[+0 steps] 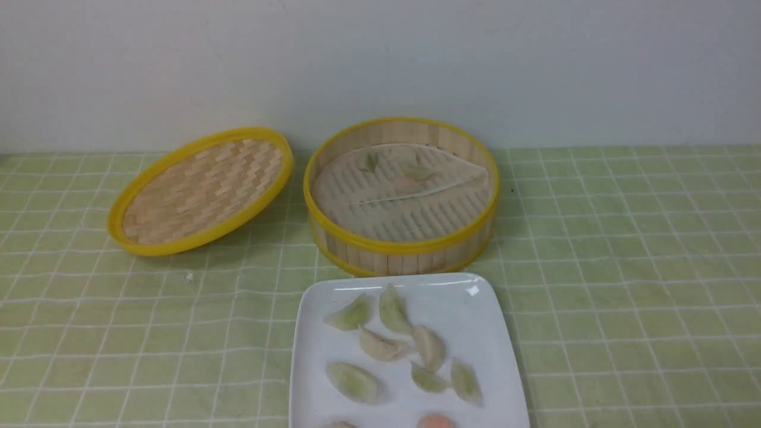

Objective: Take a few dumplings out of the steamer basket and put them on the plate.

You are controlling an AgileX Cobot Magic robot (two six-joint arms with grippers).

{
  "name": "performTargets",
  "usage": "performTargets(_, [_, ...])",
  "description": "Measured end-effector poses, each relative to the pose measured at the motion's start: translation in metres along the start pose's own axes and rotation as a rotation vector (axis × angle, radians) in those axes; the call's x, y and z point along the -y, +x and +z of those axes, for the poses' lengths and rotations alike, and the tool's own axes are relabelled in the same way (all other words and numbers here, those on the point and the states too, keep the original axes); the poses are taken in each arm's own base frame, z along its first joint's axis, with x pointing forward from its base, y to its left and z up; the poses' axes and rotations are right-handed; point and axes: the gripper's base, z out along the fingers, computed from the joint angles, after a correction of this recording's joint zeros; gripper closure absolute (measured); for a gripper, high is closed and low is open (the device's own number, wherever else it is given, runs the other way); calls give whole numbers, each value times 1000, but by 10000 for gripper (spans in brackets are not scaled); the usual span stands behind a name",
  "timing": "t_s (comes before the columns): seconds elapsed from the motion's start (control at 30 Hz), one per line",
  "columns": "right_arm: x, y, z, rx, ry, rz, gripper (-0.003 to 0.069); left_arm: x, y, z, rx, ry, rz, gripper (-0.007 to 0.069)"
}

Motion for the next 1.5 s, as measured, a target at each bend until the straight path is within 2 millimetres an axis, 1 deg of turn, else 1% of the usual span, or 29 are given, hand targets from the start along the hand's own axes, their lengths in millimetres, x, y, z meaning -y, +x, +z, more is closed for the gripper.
performTargets(0.03, [0,0,0,0,0,0,673,0,2,0,-6,0,8,631])
performTargets(0.07, [0,0,0,0,0,0,673,-1,10,2,-29,-1,39,631])
performTargets(0.17, [0,0,0,0,0,0,673,-1,22,4,-64,-1,66,631])
performTargets(0.2, [0,0,0,0,0,0,673,-2,31,5,-92,-1,76,631])
performTargets(0.23, [0,0,0,0,0,0,673,-2,35,5,-102,-2,81,631])
performTargets(0.37, [0,0,0,0,0,0,673,-6,61,6,-176,-48,144,631])
performTargets(0.4, [0,0,0,0,0,0,673,-9,72,6,-204,-82,151,631])
performTargets(0.43, [0,0,0,0,0,0,673,-10,75,5,-212,-102,150,631])
performTargets(0.5, [0,0,0,0,0,0,673,-16,92,4,-263,-186,148,631])
performTargets(0.6, [0,0,0,0,0,0,673,-23,110,1,-318,-297,135,631])
performTargets(0.7, [0,0,0,0,0,0,673,-30,127,-4,-368,-412,122,631])
performTargets(0.77, [0,0,0,0,0,0,673,-34,134,-7,-392,-464,115,631])
performTargets(0.9, [0,0,0,0,0,0,673,-36,138,-9,-419,-515,108,631])
performTargets(1.13, [0,0,0,1,0,0,673,-32,147,-16,-520,-504,77,631])
performTargets(1.5, [0,0,0,1,0,0,673,-32,148,-16,-525,-503,80,631])
